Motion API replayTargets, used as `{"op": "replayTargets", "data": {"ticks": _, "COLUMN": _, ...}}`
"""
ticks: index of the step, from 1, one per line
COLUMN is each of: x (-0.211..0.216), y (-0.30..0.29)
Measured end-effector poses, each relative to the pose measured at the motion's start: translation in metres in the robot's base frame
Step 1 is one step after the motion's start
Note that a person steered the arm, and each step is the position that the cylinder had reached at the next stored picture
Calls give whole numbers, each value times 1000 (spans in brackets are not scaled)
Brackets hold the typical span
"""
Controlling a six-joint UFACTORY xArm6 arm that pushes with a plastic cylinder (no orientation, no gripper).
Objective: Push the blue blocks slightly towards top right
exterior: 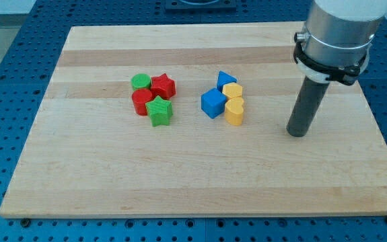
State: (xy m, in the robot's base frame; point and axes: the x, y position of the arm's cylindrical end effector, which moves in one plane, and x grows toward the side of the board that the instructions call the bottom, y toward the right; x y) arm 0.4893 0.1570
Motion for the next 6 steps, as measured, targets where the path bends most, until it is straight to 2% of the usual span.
{"op": "replayTargets", "data": {"ticks": 2, "x": 6, "y": -89}}
{"op": "replayTargets", "data": {"ticks": 4, "x": 9, "y": -111}}
{"op": "replayTargets", "data": {"ticks": 5, "x": 9, "y": -169}}
{"op": "replayTargets", "data": {"ticks": 6, "x": 10, "y": -180}}
